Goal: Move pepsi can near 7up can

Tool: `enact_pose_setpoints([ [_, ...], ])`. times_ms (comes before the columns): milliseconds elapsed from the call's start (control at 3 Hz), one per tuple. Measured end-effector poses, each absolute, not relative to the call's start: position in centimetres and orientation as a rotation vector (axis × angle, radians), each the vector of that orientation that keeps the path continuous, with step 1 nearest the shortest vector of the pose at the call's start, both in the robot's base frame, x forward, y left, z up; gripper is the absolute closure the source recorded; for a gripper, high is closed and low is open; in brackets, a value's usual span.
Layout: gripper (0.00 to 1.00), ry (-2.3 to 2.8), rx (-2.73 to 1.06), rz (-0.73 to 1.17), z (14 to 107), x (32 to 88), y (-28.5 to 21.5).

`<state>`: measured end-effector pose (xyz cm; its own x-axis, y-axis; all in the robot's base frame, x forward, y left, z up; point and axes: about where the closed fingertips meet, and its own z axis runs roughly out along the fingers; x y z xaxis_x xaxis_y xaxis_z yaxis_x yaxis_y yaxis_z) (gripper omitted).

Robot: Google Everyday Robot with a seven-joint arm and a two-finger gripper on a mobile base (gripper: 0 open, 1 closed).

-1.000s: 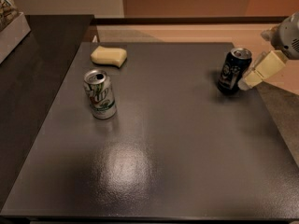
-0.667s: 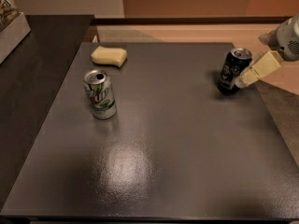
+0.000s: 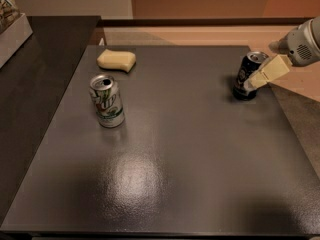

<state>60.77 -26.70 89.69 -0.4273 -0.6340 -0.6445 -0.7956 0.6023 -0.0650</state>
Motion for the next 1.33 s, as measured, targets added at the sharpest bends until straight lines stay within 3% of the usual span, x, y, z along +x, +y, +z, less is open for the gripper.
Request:
enact_pose_setpoints([
  [333,0.18,2.186,-1.129,0.373,89.5,61.3,-26.2],
  [1333,0.87,2.140,-1.218,0.427,91.2,58.6,-24.7],
])
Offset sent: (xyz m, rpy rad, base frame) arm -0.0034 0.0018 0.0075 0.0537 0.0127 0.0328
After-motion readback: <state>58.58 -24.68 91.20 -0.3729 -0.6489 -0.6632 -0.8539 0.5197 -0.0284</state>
